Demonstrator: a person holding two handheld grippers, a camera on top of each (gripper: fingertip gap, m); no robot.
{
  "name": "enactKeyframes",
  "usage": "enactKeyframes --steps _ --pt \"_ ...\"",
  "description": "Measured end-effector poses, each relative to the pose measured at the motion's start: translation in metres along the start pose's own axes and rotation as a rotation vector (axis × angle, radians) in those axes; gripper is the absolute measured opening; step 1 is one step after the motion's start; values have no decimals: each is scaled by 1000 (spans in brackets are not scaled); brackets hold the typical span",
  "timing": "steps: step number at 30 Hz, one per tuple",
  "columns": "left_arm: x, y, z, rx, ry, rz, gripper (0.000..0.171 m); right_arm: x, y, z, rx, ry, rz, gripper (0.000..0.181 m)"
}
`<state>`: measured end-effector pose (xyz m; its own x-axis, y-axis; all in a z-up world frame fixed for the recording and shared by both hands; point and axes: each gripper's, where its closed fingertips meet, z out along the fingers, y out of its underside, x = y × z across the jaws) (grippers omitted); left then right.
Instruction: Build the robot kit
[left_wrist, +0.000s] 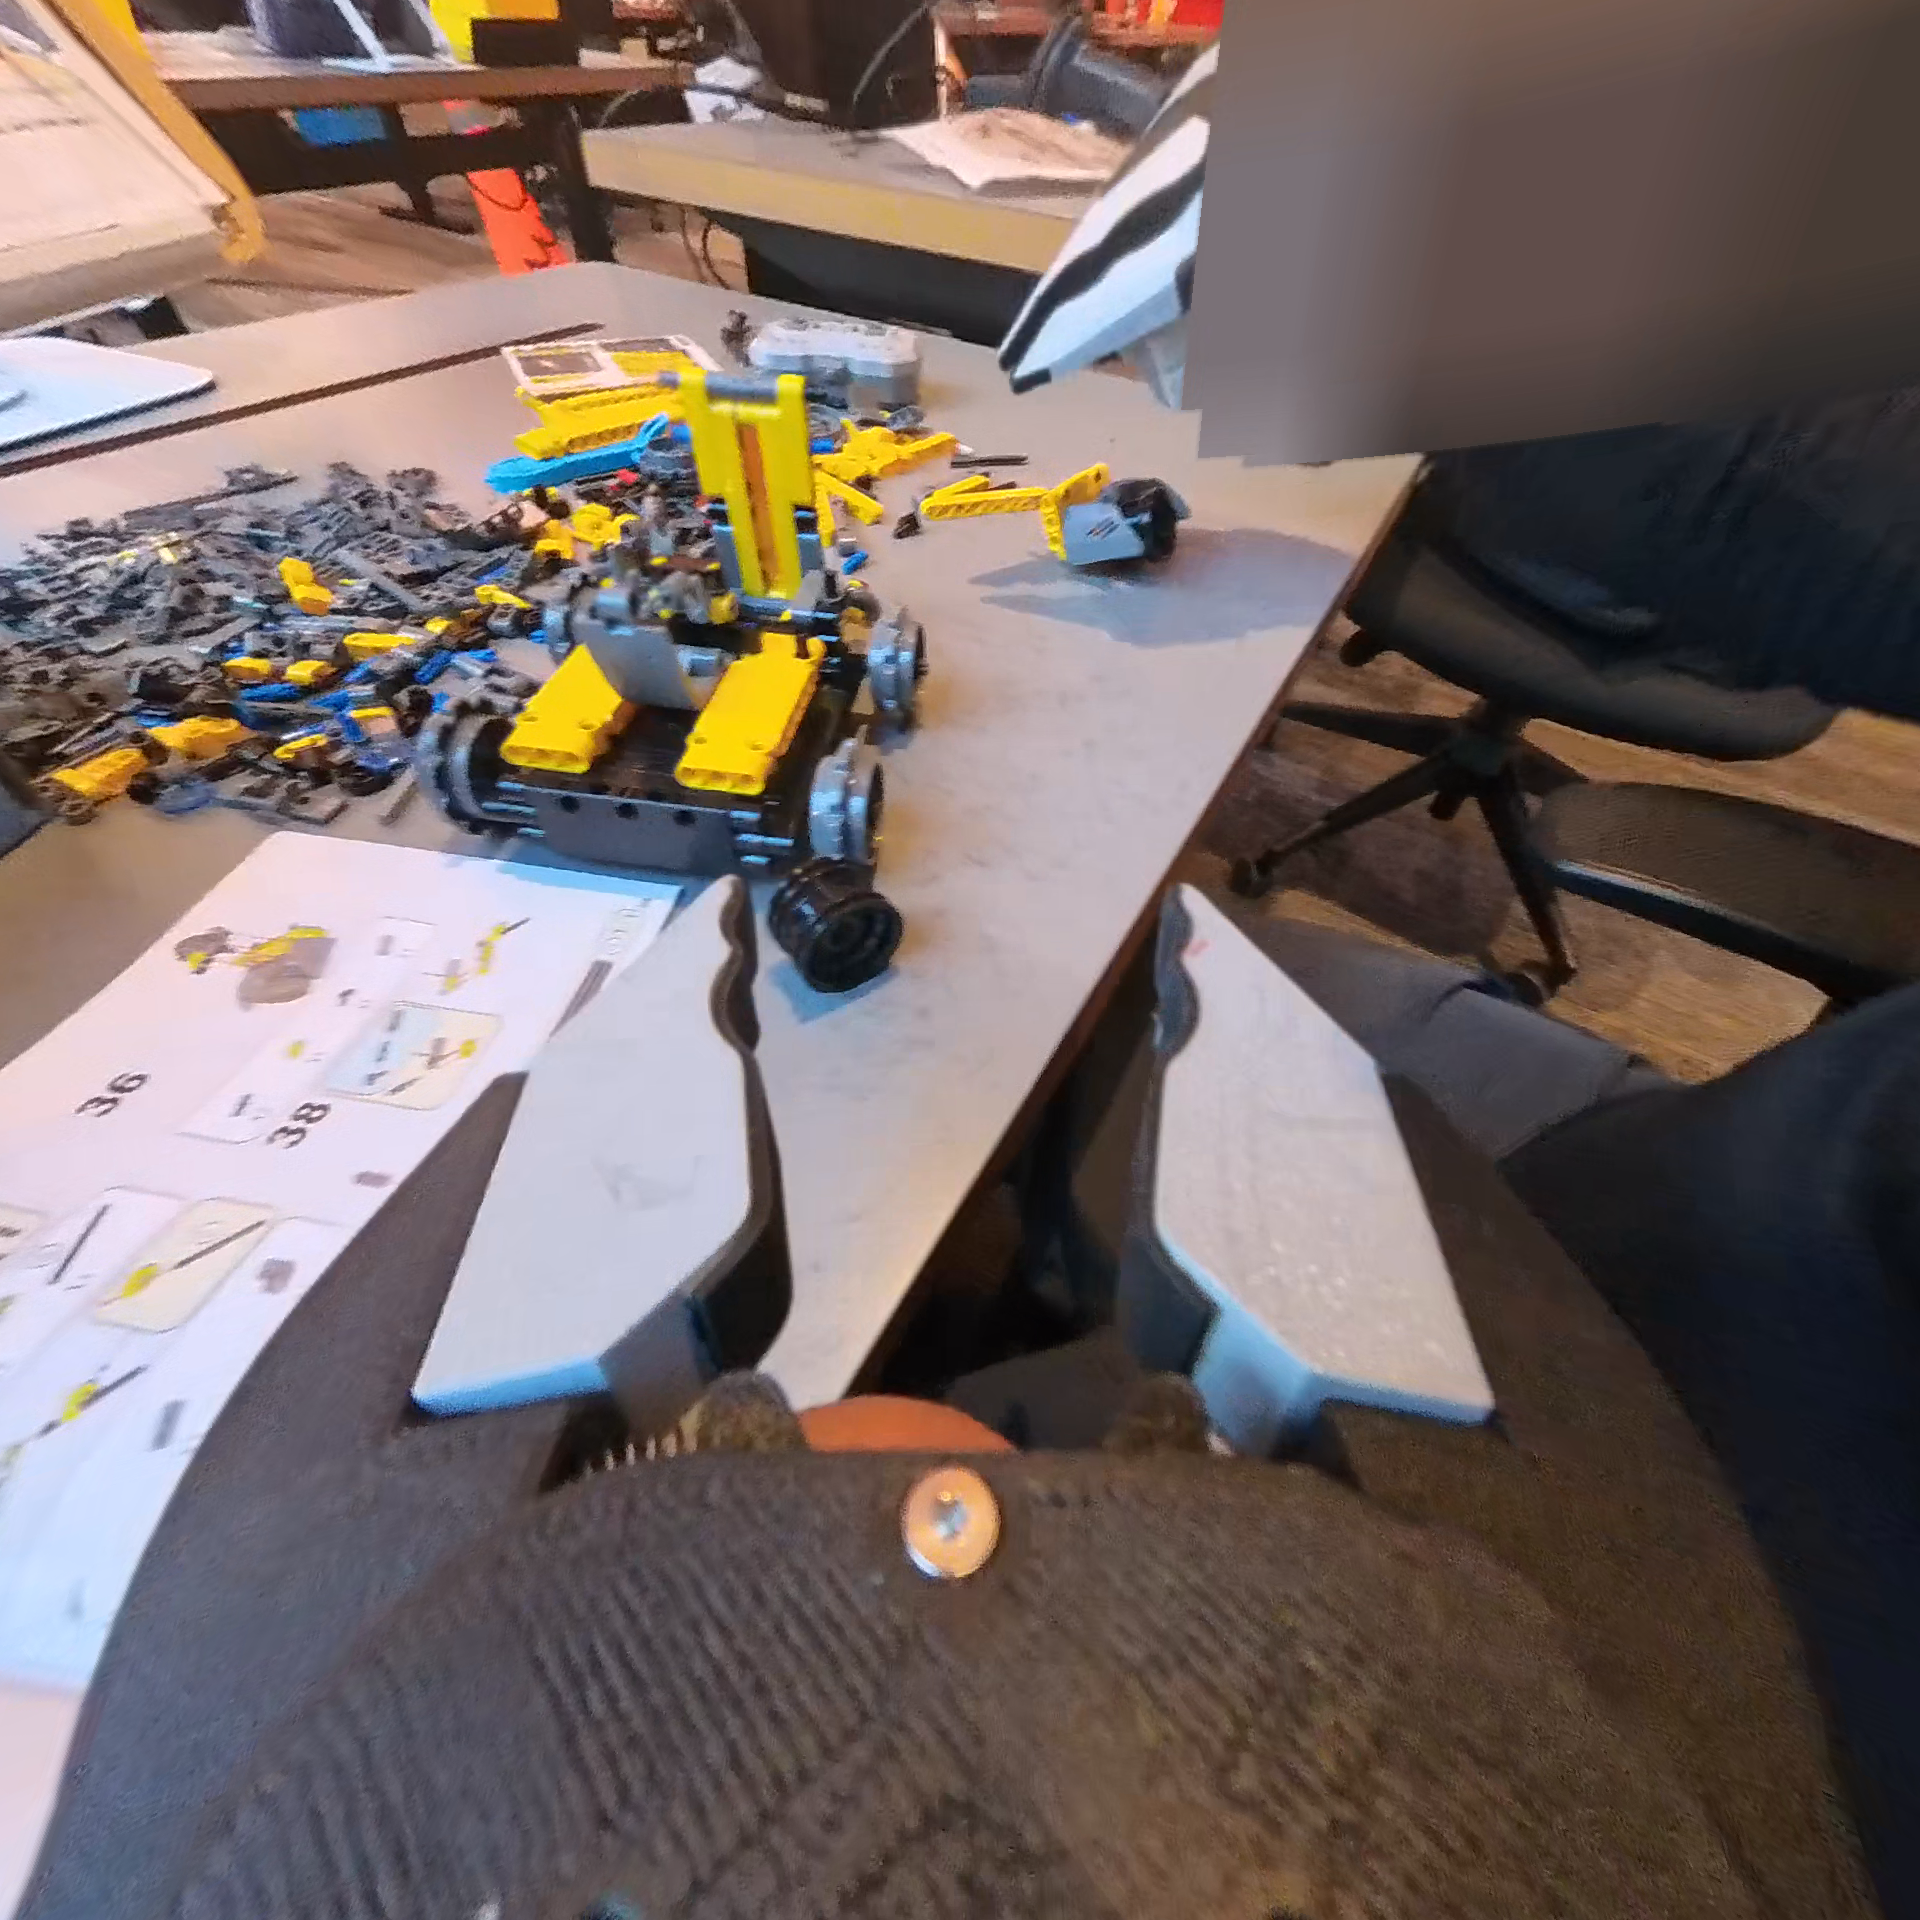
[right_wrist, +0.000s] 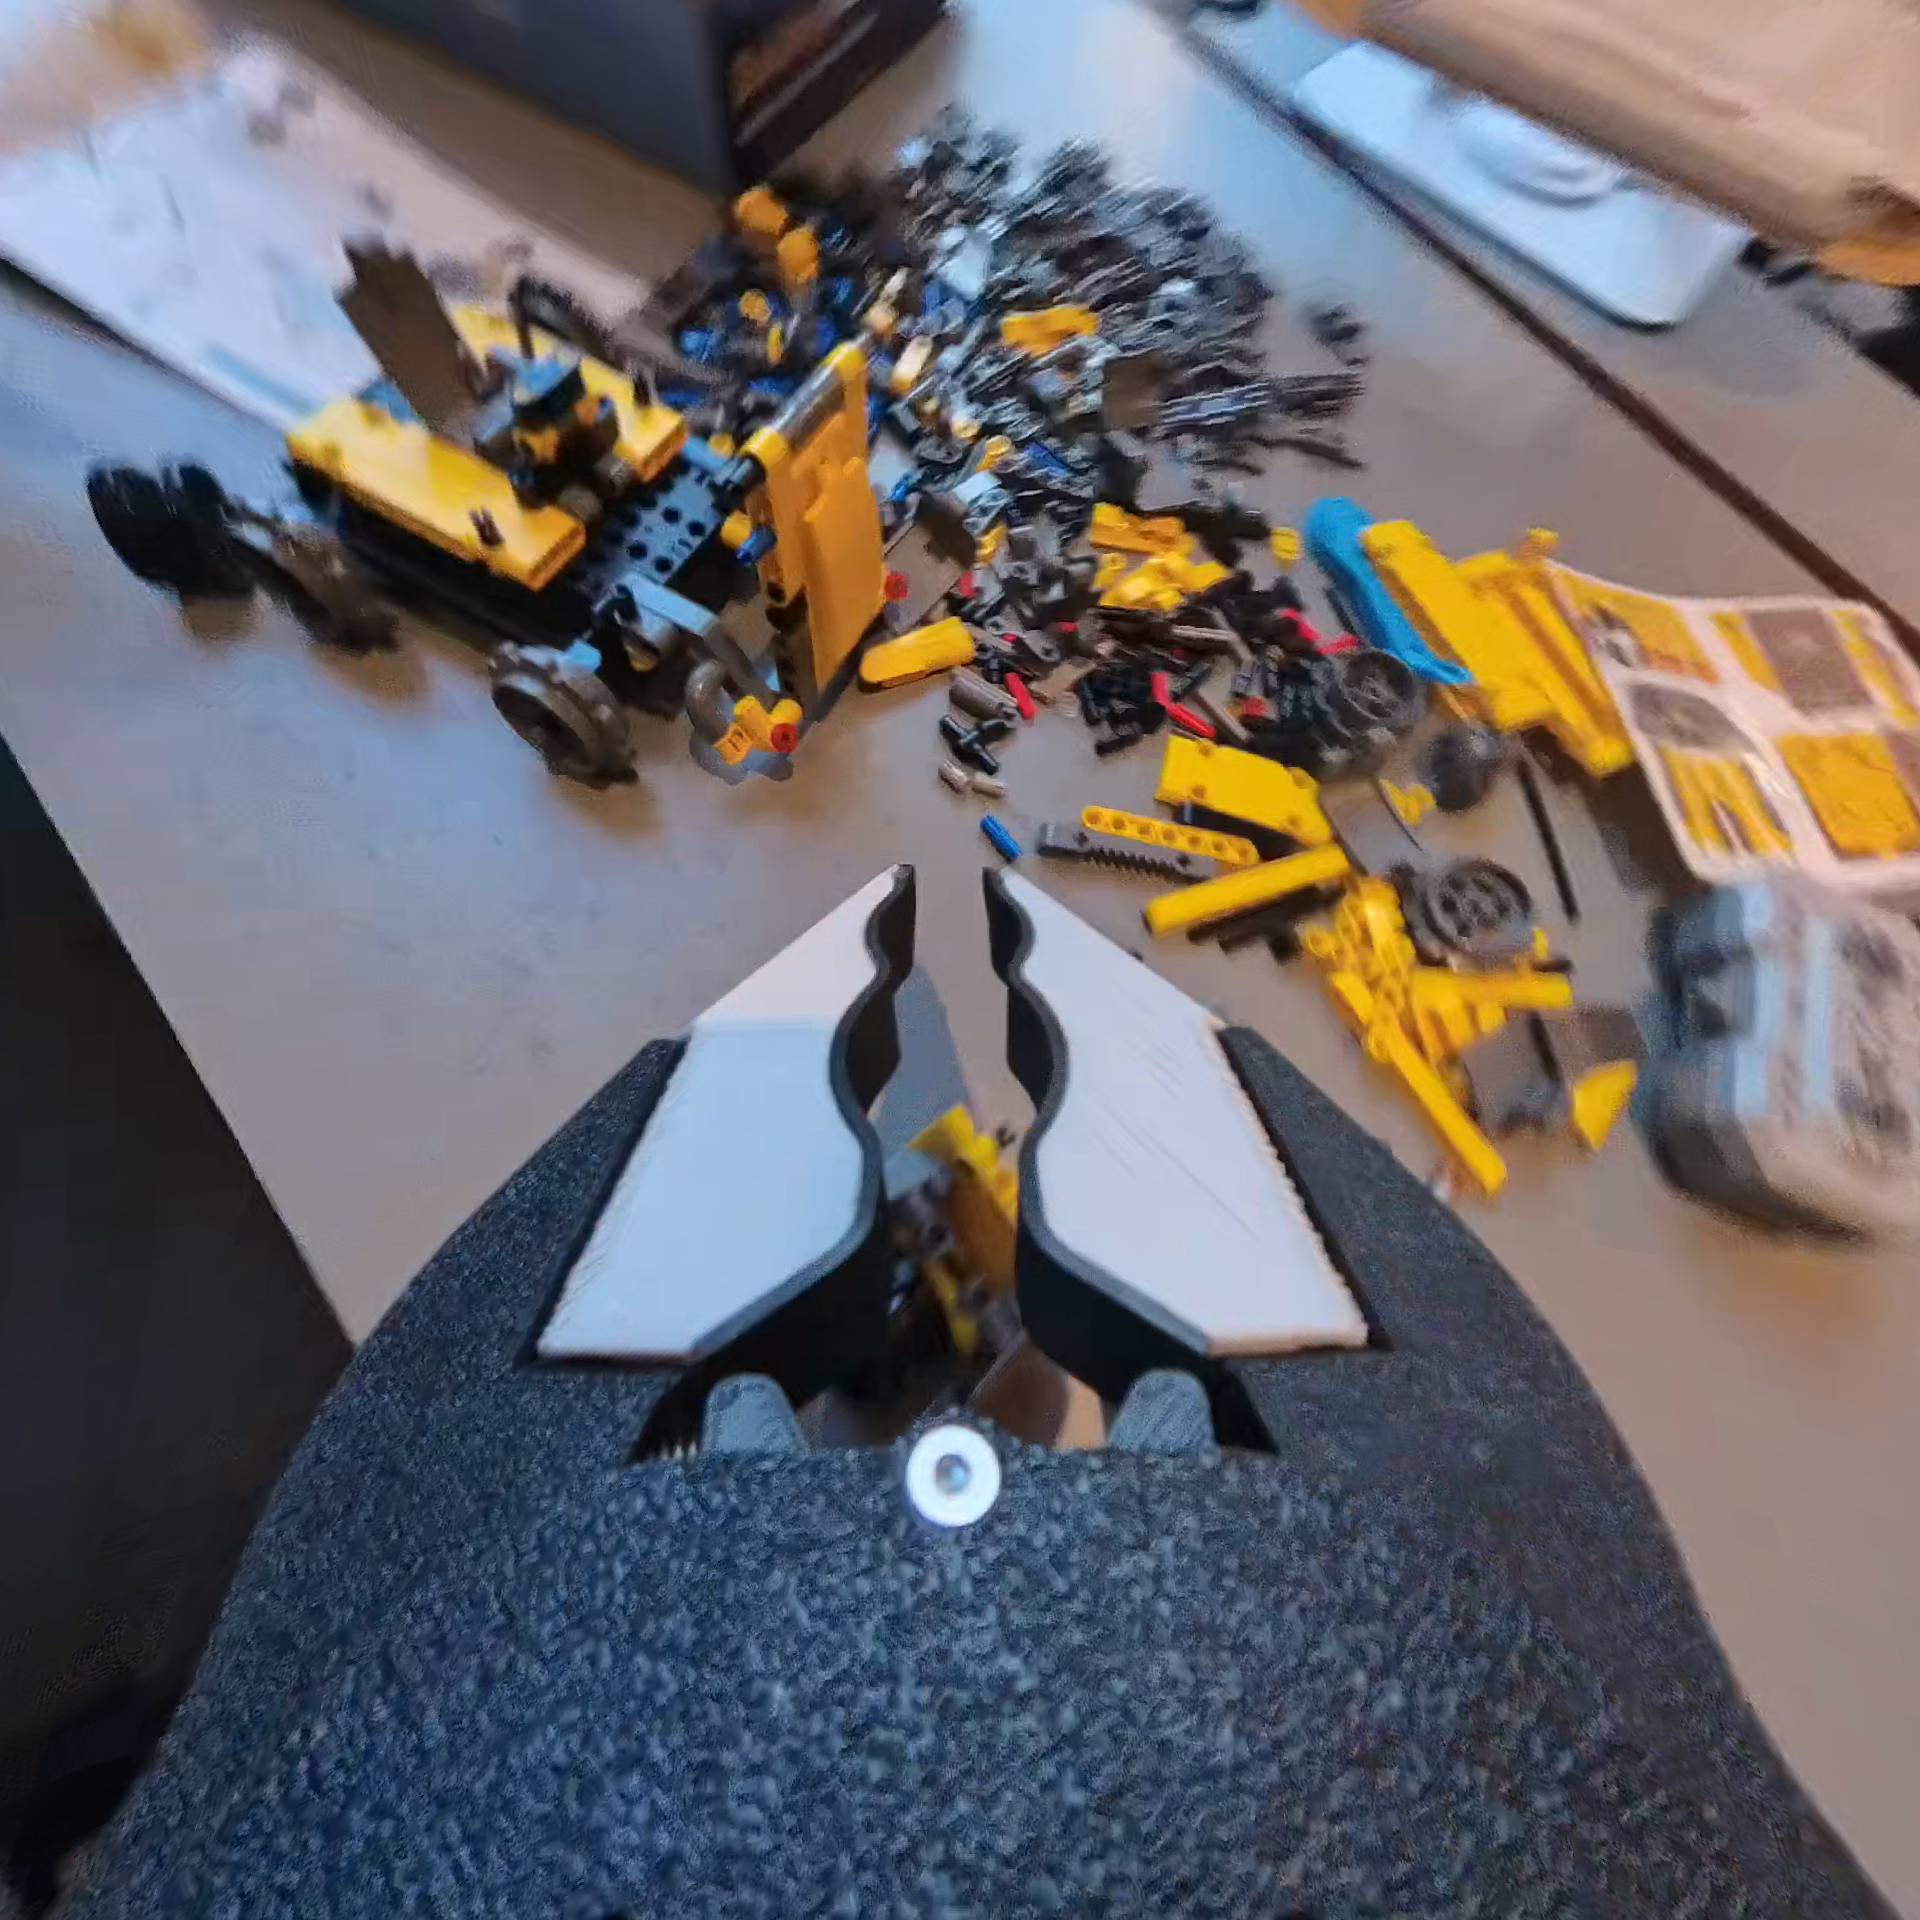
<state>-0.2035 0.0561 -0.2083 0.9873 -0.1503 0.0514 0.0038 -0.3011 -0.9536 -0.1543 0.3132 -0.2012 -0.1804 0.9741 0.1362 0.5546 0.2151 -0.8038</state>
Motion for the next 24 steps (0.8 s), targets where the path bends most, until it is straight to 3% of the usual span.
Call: enactKeyframes --steps 5,10,14,24 --pt "-26 17 2 -94 -58 17 77 -3 -3 58 -203 -211 -149 17" --pt "-44 29 -1 -115 -90 21 73 -8 10 87 -345 -264 -311 16" --pt "-42 26 -6 -88 -13 -54 71 -5 10 99 -375 -277 -327 10" --pt "-47 23 -14 -47 29 -138 68 -7 20 104 -439 -318 -331 4"
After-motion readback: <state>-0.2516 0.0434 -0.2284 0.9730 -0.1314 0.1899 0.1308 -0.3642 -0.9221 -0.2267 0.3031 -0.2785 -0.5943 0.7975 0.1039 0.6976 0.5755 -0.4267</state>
